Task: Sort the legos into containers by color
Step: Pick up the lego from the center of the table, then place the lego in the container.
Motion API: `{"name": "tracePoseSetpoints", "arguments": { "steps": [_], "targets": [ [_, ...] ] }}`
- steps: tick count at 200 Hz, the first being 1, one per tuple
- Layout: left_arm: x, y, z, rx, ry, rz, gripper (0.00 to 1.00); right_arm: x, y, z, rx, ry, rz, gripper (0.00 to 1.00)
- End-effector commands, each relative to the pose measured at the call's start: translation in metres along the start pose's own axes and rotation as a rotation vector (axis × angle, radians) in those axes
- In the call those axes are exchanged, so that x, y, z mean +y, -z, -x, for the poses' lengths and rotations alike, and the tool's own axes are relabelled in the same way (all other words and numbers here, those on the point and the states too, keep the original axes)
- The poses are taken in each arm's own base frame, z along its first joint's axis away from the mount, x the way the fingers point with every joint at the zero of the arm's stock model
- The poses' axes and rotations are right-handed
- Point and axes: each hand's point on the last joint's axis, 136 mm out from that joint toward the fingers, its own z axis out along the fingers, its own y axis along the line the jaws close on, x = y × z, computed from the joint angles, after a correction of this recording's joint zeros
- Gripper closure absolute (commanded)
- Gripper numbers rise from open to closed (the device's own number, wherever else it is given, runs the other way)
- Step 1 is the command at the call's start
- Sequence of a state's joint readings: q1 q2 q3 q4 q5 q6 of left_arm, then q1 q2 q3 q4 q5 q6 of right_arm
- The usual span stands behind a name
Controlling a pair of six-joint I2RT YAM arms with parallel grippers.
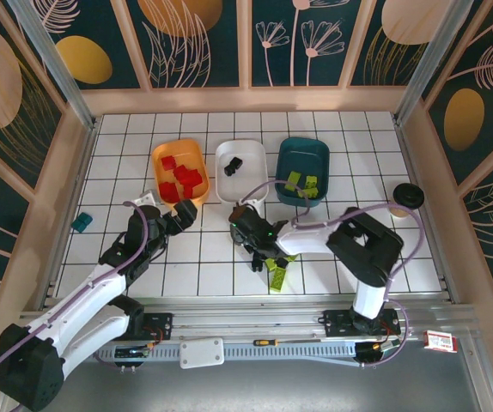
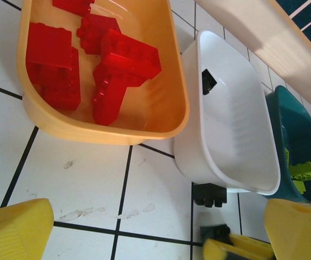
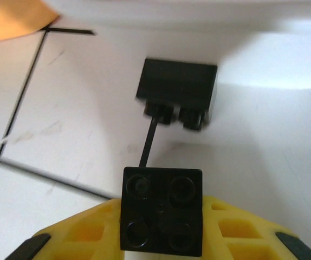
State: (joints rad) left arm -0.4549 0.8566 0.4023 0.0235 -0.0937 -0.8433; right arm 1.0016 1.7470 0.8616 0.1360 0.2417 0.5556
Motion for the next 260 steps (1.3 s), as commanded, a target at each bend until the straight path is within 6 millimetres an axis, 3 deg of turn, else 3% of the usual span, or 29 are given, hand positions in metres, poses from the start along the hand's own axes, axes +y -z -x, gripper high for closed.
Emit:
{"name": "tracePoseSetpoints", "arguments": {
  "steps": [1, 21, 40, 80, 117, 131, 146, 160, 193, 217, 260],
  "targets": [
    [0.0, -0.003, -0.008, 0.027, -0.007, -0.016, 0.01, 0.04, 0.042, 0.036, -0.097, 0.034, 0.21, 0.76],
    [0.001, -0.005, -0.014, 0.047, -0.016, -0.026, 0.01, 0.047, 0.066, 0.064, -0.147, 0.045, 0.266, 0.77],
    [0.002, -0.006, -0.019, 0.061, -0.023, -0.029, 0.02, 0.034, 0.066, 0.095, -0.174, 0.018, 0.242, 0.77],
    [0.006, -0.007, -0.024, 0.079, -0.029, -0.022, 0.01, -0.001, 0.018, 0.139, -0.145, -0.039, 0.131, 0.76],
    [0.009, -0.008, -0.031, 0.108, -0.037, -0.014, 0.01, -0.023, -0.032, 0.151, -0.067, -0.069, 0.018, 0.75],
    [0.009, -0.009, -0.033, 0.118, -0.043, -0.012, 0.01, -0.027, -0.043, 0.151, -0.053, -0.083, -0.002, 0.68],
    [0.007, -0.009, -0.035, 0.125, -0.052, -0.019, 0.01, -0.027, -0.047, 0.157, -0.065, -0.083, -0.005, 0.41],
    [0.002, -0.01, -0.037, 0.137, -0.07, -0.029, 0.01, -0.023, -0.04, 0.168, -0.099, -0.074, 0.01, 0.3],
    [-0.016, -0.013, -0.049, 0.174, -0.141, -0.045, 0.01, -0.018, -0.002, 0.187, -0.195, -0.086, 0.048, 0.27],
    [-0.037, -0.017, -0.069, 0.215, -0.208, -0.075, 0.01, -0.027, 0.026, 0.179, -0.24, -0.11, 0.049, 0.26],
    [-0.068, -0.036, -0.111, 0.286, -0.339, -0.087, 0.04, -0.051, 0.061, 0.148, -0.271, -0.158, 0.026, 0.26]
  ]
}}
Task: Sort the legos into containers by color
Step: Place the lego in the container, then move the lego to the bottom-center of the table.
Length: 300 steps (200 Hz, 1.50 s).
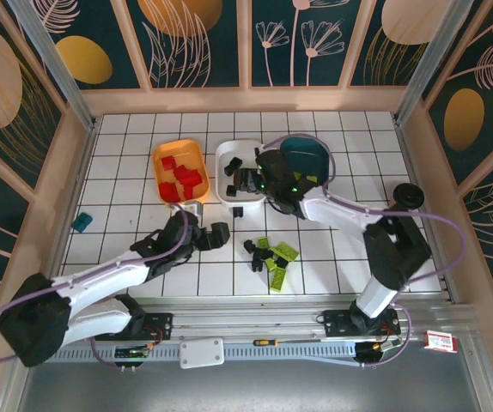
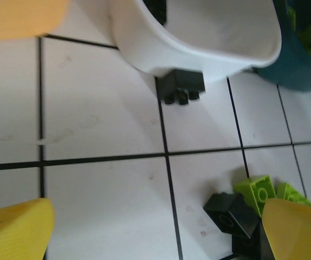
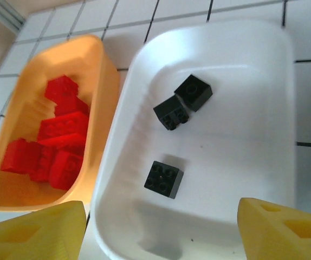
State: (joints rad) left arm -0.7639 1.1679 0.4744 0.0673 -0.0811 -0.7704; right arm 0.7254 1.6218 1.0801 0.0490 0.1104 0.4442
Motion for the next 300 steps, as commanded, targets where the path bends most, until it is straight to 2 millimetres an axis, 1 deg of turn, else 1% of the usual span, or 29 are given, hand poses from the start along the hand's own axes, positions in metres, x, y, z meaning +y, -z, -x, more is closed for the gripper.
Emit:
{"name": "tracePoseSetpoints", "arguments": {
  "steps": [1, 17, 30, 49, 62, 77, 99, 116, 133, 158, 179, 190, 203, 216, 235, 250, 266, 283, 300],
  "targets": [
    [-0.028, -0.013, 0.005, -0.027, -0.082, -0.017, 0.04, -0.017, 0.017, -0.003, -0.048, -0.044, -0.033, 0.26],
    [-0.047, -0.026, -0.004, -0.003, -0.141, -0.024, 0.04, -0.026, 0.03, -0.009, -0.055, -0.055, -0.05, 0.26],
    [-0.056, -0.039, -0.014, 0.032, -0.164, -0.025, 0.06, -0.034, 0.039, -0.014, -0.06, -0.062, -0.063, 0.26],
    [-0.063, -0.055, -0.026, 0.072, -0.176, -0.022, 0.12, -0.043, 0.051, -0.019, -0.069, -0.075, -0.075, 0.26],
    [-0.061, -0.062, -0.029, 0.076, -0.179, 0.006, 0.16, -0.049, 0.059, -0.02, -0.079, -0.084, -0.082, 0.26],
    [-0.05, -0.065, -0.031, 0.077, -0.172, 0.056, 0.23, -0.053, 0.066, -0.021, -0.089, -0.092, -0.086, 0.25],
    [-0.032, -0.063, -0.036, 0.086, -0.175, 0.121, 0.32, -0.055, 0.074, -0.022, -0.096, -0.091, -0.081, 0.25],
    [-0.019, -0.059, -0.047, 0.112, -0.176, 0.145, 0.36, -0.053, 0.075, -0.023, -0.087, -0.084, -0.072, 0.25],
    [-0.002, -0.055, -0.061, 0.143, -0.165, 0.177, 0.39, -0.052, 0.076, -0.026, -0.076, -0.075, -0.067, 0.25],
    [0.019, -0.044, -0.073, 0.161, -0.144, 0.21, 0.41, -0.039, 0.078, -0.034, -0.05, -0.026, -0.031, 0.25],
    [0.036, -0.033, -0.078, 0.16, -0.129, 0.247, 0.42, -0.021, 0.075, -0.055, 0.026, 0.051, 0.005, 0.25],
    [0.042, -0.026, -0.077, 0.147, -0.123, 0.265, 0.42, -0.01, 0.072, -0.071, 0.074, 0.107, 0.025, 0.25],
    [0.047, -0.017, -0.07, 0.116, -0.113, 0.288, 0.4, 0.004, 0.069, -0.091, 0.134, 0.176, 0.04, 0.25],
    [0.043, -0.005, -0.057, 0.071, -0.098, 0.279, 0.37, 0.014, 0.066, -0.111, 0.188, 0.23, 0.052, 0.25],
    [0.031, 0.018, -0.029, -0.025, -0.074, 0.255, 0.23, 0.024, 0.062, -0.137, 0.267, 0.286, 0.08, 0.26],
    [0.026, 0.038, -0.006, -0.106, -0.067, 0.254, 0.11, 0.032, 0.056, -0.158, 0.325, 0.353, 0.078, 0.26],
    [0.022, 0.055, 0.011, -0.166, -0.069, 0.256, 0.02, 0.038, 0.05, -0.173, 0.362, 0.416, 0.066, 0.26],
    [0.024, 0.064, 0.019, -0.19, -0.076, 0.282, 0.01, 0.047, 0.042, -0.182, 0.369, 0.465, 0.056, 0.26],
    [0.028, 0.07, 0.024, -0.21, -0.076, 0.313, 0.02, 0.059, 0.035, -0.183, 0.353, 0.486, 0.062, 0.25]
  ]
}}
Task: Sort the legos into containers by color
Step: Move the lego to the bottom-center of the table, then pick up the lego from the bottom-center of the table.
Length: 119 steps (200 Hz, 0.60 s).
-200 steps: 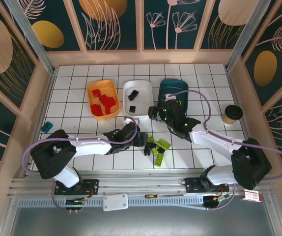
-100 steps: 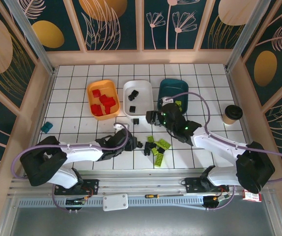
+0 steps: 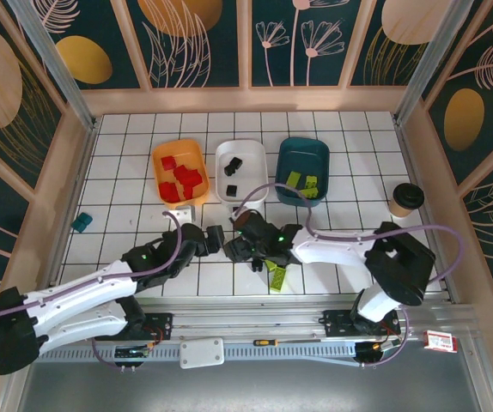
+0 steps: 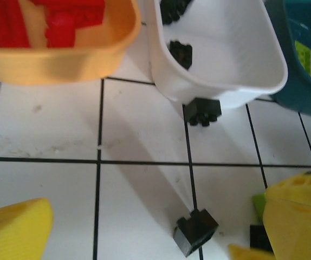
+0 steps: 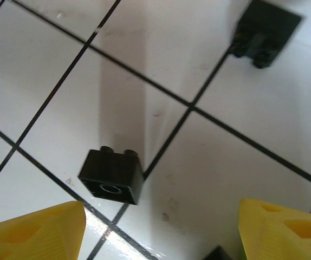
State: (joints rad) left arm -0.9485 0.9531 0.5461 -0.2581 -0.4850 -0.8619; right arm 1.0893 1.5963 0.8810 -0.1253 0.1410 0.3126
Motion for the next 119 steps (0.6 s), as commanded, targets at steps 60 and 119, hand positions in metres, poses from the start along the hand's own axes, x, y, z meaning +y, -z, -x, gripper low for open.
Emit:
{"name": "tracePoseSetpoints", "arguments": {
  "steps": [60, 119],
  "targets": [
    [0.034, 0.017, 0.013, -0.077, 0.002, 0.126, 0.01, 0.021, -0.033, 0.006, 0.022, 0.048, -0.006, 0.26],
    [0.046, 0.027, 0.024, -0.135, 0.017, 0.169, 0.02, 0.035, -0.042, -0.019, 0.082, 0.04, 0.076, 0.43]
  ]
}}
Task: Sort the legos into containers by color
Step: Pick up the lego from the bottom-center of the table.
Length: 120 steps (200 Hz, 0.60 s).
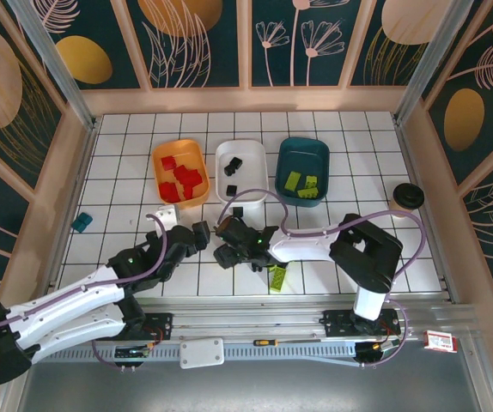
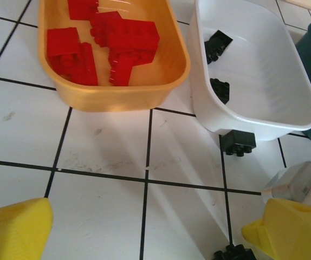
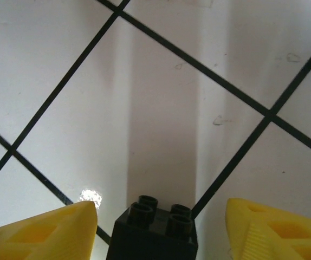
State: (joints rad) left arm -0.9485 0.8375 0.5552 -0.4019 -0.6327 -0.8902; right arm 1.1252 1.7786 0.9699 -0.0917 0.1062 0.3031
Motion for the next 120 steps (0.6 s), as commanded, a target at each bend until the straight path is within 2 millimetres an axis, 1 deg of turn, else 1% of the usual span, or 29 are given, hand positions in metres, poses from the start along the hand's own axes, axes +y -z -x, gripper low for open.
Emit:
{"name": "tracePoseSetpoints", "arguments": {
  "steps": [1, 17, 27, 34, 44, 61, 83, 99, 108, 120],
  "targets": [
    [0.016, 0.002, 0.003, -0.032, -0.003, 0.063, 0.01, 0.011, -0.003, -0.007, 0.007, -0.005, 0.048, 0.44],
    [0.018, 0.004, 0.007, -0.048, 0.006, 0.071, 0.01, 0.01, -0.001, -0.006, -0.002, -0.009, 0.049, 0.58],
    [0.018, 0.005, 0.009, -0.055, 0.01, 0.069, 0.01, 0.009, 0.003, -0.001, -0.025, -0.014, 0.049, 0.66],
    [0.019, 0.006, 0.009, -0.057, 0.013, 0.068, 0.01, 0.008, 0.007, 0.004, -0.044, -0.018, 0.052, 0.69],
    [0.018, 0.007, 0.009, -0.058, 0.011, 0.061, 0.01, 0.007, 0.015, 0.013, -0.077, -0.022, 0.059, 0.71],
    [0.018, 0.007, 0.007, -0.054, 0.014, 0.053, 0.01, 0.002, 0.034, 0.038, -0.155, -0.047, 0.083, 0.73],
    [0.017, 0.004, 0.001, -0.042, 0.021, 0.033, 0.01, -0.019, 0.061, 0.08, -0.273, -0.107, 0.102, 0.73],
    [0.014, 0.003, -0.003, -0.031, 0.029, 0.007, 0.01, -0.044, 0.076, 0.111, -0.352, -0.163, 0.087, 0.73],
    [0.012, 0.002, -0.005, -0.026, 0.031, -0.004, 0.01, -0.058, 0.08, 0.125, -0.383, -0.186, 0.067, 0.73],
    [0.011, 0.0, -0.007, -0.019, 0.031, -0.011, 0.01, -0.074, 0.076, 0.14, -0.399, -0.214, 0.04, 0.73]
  ]
}}
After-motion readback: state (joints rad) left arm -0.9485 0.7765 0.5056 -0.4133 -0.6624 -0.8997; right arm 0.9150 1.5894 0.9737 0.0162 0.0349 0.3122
